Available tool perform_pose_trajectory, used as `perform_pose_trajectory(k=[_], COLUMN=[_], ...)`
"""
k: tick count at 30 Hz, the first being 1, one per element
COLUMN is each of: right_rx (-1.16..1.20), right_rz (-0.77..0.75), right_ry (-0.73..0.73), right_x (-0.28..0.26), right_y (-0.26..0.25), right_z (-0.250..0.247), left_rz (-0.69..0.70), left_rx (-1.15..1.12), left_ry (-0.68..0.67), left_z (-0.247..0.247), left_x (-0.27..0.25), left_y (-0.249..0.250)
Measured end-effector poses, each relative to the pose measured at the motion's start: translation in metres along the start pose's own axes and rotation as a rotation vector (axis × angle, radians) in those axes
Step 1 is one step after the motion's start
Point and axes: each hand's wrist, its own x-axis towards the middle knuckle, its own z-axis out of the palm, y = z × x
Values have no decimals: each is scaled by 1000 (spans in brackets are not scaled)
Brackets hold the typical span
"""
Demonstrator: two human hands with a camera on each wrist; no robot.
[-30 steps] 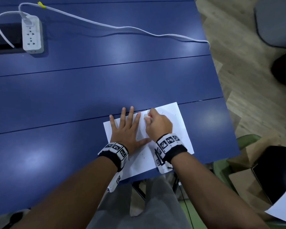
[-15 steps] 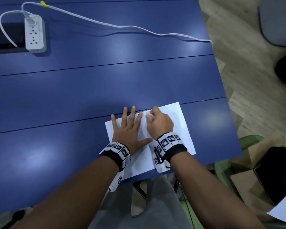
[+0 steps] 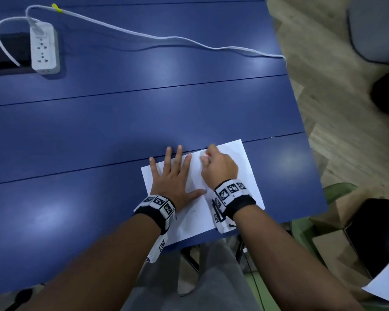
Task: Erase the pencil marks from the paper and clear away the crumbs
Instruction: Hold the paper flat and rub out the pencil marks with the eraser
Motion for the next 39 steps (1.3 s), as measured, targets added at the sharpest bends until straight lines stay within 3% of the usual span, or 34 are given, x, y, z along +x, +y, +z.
perform_pose_trajectory(k=[3, 8, 14, 19, 23, 28, 32, 39], right_rx=[49, -49, 31, -58, 16, -51, 17, 74], right_rz=[71, -146, 76, -96, 62, -75, 138, -3], right_ry=[40, -94, 46, -35, 39, -71, 86, -7], right_x=[3, -21, 3, -16, -2, -17, 15, 7], right_y=[3, -4, 24, 18, 31, 19, 43, 51], right_z=[-4, 6, -13, -4, -12, -7, -32, -24], left_rz=[-24, -29, -25, -32, -30, -34, -34, 11], left_rx=[2, -14, 9, 17, 9, -1, 16, -23], left_ry=[-6, -10, -13, -1, -3, 7, -15, -5], left_z=[-2, -1, -2, -2, -3, -2, -3, -11], left_x=[-1, -1, -2, -2, -3, -3, -2, 0], left_y=[-1, 0, -1, 2, 1, 0, 1, 8])
